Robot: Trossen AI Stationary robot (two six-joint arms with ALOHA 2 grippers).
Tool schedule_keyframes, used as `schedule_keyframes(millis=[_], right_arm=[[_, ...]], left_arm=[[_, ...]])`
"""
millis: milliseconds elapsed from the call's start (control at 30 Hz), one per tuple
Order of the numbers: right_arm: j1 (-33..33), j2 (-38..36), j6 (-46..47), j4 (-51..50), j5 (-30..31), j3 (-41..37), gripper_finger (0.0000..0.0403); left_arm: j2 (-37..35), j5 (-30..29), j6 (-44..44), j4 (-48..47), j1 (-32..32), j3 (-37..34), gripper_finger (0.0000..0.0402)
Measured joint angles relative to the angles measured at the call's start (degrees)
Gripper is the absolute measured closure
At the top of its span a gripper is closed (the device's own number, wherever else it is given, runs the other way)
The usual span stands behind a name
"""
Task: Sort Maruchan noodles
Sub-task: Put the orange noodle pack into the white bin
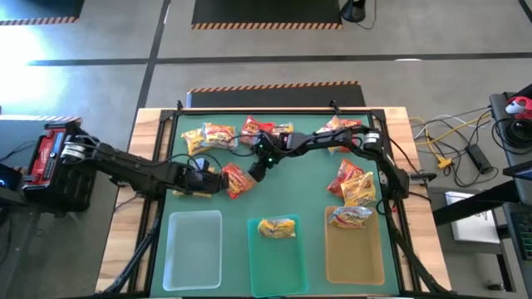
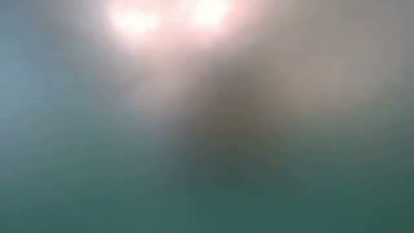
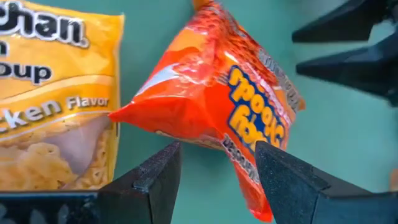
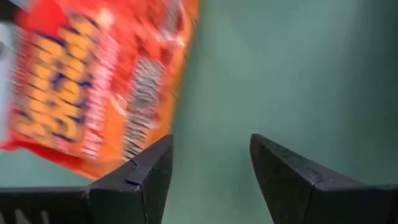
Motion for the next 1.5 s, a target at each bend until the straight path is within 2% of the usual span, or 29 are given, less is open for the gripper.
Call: schedule_keyframes(millis=[167,533,900,1133,1333,1500], right_arm=[[0.0,1.99,0.04,0.76,-0.53,0.16,0.0202],[0.92,2.96,-0.09,3.6,-0.2,1.38,0.0202],[2.54,3.24,-0.26,2.91,1.11,2.15,0.0202],[1.87,0.86,-0.11,-1.93,-1.16,2.14,0.0202],[1.46,-3.0,-0.45,-0.53,-0.73,2.6,0.0202],[2.24,-2.27,-0.56,-0.37,-0.38,2.4,0.0202]], left_arm=[[0.49,1.44,-1.93,4.55,-0.1,-0.92,0.0213],[5.09,0.85,-8.3,5.17,-0.05,-2.07,0.0213],[9.85,-3.24,-7.64,11.33,0.05,-2.09,0.0214],[6.91,-3.93,-3.94,9.7,0.22,-2.18,0.0213],[6.27,-3.39,-2.56,8.58,0.15,-2.18,0.0213],[6.38,-3.13,-2.12,8.72,0.22,-2.18,0.0213]])
